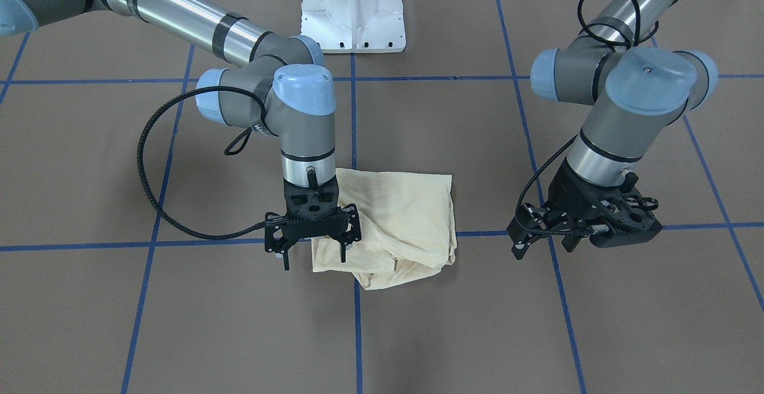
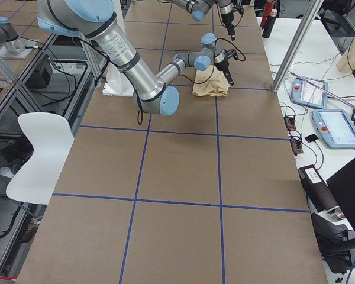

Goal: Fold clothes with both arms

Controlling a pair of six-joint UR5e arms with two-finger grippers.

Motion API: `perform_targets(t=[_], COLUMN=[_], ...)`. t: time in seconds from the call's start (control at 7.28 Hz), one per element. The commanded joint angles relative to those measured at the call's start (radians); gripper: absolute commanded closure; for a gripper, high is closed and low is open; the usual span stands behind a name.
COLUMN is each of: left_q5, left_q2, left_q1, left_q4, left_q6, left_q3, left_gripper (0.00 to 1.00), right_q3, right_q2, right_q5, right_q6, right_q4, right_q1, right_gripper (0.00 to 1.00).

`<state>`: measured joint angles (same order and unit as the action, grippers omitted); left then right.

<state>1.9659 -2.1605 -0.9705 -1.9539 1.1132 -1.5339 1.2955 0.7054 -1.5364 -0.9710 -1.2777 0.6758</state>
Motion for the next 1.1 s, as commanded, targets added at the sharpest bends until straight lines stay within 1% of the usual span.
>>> perform_targets(t=[0.0, 0.14, 0.27, 0.41, 0.55, 0.69, 0.82, 0.96], left_q5=[0.043, 0.091, 0.084, 0.093, 0.094, 0.097, 0.096, 0.099], left_q2=[0.066, 0.102, 0.163, 0.221, 0.255, 0.299, 0.313, 0.355], left_q1=[-0.064, -0.117, -0.128, -0.183, -0.203, -0.23, -0.243, -0.288], left_q4=[0.012, 0.009, 0.006, -0.003, -0.011, -0.014, -0.011, -0.019], left_q6=[-0.186, -0.252, -0.412, -0.546, -0.553, -0.57, -0.572, -0.62], left_q3=[-0.103, -0.106, -0.121, -0.13, -0.153, -0.156, -0.152, -0.155], left_gripper=[0.01, 0.01, 0.01, 0.01, 0.01, 0.01, 0.01, 0.01], right_q3=[0.228, 0.314, 0.35, 0.36, 0.375, 0.38, 0.378, 0.38], right_q2=[0.183, 0.286, 0.342, 0.409, 0.493, 0.578, 0.657, 0.739], right_q5=[-0.236, -0.282, -0.36, -0.513, -0.597, -0.634, -0.686, -0.695], right_q6=[0.014, 0.05, 0.084, 0.128, 0.246, 0.414, 0.58, 0.744], right_q4=[-0.125, -0.134, -0.134, -0.135, -0.137, -0.144, -0.161, -0.182], right_q1=[0.124, 0.173, 0.233, 0.336, 0.434, 0.511, 0.595, 0.675], right_gripper=[0.01, 0.0, 0.0, 0.0, 0.0, 0.0, 0.0, 0.0])
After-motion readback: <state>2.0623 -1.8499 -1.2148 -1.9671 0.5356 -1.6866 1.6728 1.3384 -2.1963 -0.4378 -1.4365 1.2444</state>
